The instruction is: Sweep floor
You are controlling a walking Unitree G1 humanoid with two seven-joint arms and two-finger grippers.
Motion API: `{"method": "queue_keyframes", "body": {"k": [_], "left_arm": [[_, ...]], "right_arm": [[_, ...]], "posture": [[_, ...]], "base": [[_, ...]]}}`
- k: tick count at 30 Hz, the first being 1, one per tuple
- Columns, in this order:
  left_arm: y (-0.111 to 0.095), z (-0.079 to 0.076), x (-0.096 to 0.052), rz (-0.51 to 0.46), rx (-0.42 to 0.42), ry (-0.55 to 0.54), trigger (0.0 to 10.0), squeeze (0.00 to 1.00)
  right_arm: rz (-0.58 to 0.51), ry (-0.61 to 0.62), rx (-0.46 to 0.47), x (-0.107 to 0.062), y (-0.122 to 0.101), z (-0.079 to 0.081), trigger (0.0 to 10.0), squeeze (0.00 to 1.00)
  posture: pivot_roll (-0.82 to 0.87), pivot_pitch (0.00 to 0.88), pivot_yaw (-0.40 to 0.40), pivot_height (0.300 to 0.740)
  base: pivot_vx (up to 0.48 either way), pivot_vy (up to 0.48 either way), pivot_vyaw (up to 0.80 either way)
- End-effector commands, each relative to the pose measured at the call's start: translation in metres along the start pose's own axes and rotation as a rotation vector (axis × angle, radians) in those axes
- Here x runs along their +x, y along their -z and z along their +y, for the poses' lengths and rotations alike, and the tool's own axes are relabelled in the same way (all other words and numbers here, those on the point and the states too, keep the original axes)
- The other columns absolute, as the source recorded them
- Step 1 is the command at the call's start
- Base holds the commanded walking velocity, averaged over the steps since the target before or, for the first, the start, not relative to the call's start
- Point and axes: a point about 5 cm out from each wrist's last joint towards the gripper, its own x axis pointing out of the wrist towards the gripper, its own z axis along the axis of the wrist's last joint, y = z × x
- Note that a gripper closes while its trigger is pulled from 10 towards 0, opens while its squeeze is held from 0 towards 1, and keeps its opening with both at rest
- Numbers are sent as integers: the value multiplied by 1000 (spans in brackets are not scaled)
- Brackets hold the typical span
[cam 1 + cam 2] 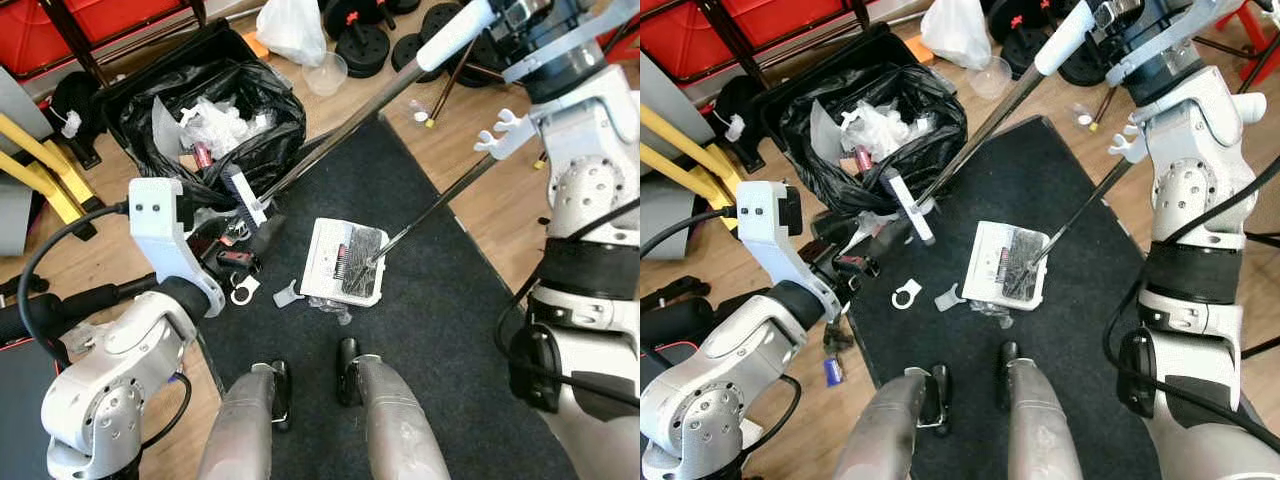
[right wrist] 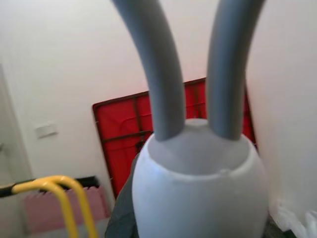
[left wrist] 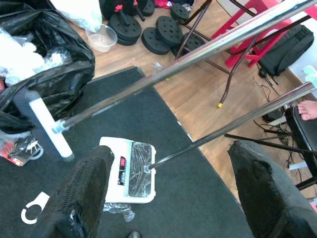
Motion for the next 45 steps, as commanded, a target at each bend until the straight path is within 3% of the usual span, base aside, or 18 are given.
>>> {"method": "queue_keyframes", "body": {"k": [1, 5, 16, 25, 32, 45], "left_arm": [[6, 0, 1, 21, 0, 10, 10000, 0], [7, 1, 4, 14, 9, 9, 10000, 0], [7, 4, 11, -9, 43, 0, 10000, 0], [7, 3, 14, -21, 68, 0, 10000, 0], [7, 3, 11, -22, 79, 3, 10000, 0], [6, 2, 2, 1, 101, 25, 10000, 0]], "right_arm": [[18, -42, 9, -2, 2, 8, 10000, 0], [84, -95, -26, -5, 7, 19, 10000, 0], [105, -255, -103, -9, -6, 38, 10000, 0], [143, -275, -11, -15, 10, 48, 10000, 0], [199, -262, 64, -18, 33, 50, 10000, 0], [232, -245, 81, -21, 44, 44, 10000, 0]], "posture": [[87, 299, -56, 740], [81, 282, -63, 740], [67, 237, -68, 740], [70, 233, -67, 740], [84, 257, -66, 740], [104, 302, -52, 740]], "base": [[0, 0, 0], [0, 0, 0], [0, 0, 634], [0, 0, 775], [0, 0, 0], [0, 0, 0]]}}
